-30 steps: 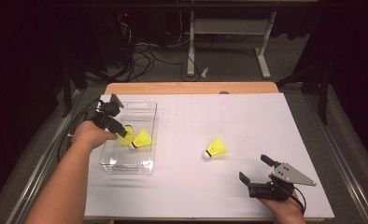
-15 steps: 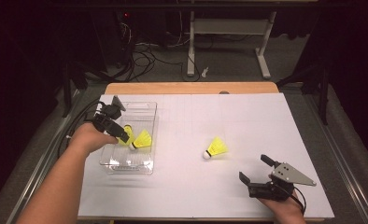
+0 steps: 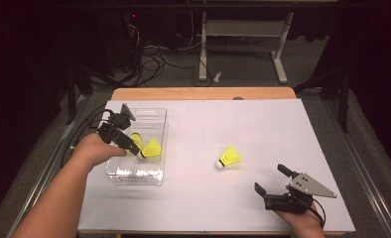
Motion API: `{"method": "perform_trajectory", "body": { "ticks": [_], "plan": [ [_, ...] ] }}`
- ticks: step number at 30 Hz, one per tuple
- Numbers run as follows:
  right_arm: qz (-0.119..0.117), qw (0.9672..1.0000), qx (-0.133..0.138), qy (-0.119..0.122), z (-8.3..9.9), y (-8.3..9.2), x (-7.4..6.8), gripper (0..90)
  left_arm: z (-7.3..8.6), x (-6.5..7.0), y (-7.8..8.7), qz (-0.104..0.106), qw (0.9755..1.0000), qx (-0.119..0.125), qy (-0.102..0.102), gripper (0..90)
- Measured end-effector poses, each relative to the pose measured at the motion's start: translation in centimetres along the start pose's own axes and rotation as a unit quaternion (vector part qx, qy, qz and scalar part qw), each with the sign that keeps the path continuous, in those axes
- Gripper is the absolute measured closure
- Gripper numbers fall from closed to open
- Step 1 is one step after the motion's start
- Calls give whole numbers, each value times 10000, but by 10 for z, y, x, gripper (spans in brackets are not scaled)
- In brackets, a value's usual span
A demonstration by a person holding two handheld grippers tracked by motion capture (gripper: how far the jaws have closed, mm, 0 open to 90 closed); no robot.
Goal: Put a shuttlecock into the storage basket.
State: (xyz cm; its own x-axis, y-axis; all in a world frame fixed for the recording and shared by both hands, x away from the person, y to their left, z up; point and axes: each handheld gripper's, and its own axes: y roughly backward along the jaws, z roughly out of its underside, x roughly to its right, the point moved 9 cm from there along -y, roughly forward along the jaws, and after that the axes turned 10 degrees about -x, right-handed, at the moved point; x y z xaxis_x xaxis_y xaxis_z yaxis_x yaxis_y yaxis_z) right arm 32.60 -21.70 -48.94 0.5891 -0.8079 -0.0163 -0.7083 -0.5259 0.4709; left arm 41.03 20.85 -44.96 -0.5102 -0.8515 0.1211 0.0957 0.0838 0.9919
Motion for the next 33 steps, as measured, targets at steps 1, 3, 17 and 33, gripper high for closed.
{"method": "perform_trajectory", "body": {
  "ticks": [1, 3, 17, 33],
  "plan": [
    [2, 10000, -2, 0, 0, 0, 0, 12, 0, 2, 0, 7, 10000, 1, -12, 280],
    [3, 10000, 6, 7, 0, 0, 0, 12, 0, 5, 0, 21, 10000, -2, -70, 268],
    [28, 10000, 31, -40, 0, 2, 1, 12, 8, 19, 2, 292, 9994, 46, -193, 109],
    [64, 10000, 62, -31, -1, 3, 2, 11, 7, 28, -2, 156, 9995, 100, -260, 3]
  ]
}}
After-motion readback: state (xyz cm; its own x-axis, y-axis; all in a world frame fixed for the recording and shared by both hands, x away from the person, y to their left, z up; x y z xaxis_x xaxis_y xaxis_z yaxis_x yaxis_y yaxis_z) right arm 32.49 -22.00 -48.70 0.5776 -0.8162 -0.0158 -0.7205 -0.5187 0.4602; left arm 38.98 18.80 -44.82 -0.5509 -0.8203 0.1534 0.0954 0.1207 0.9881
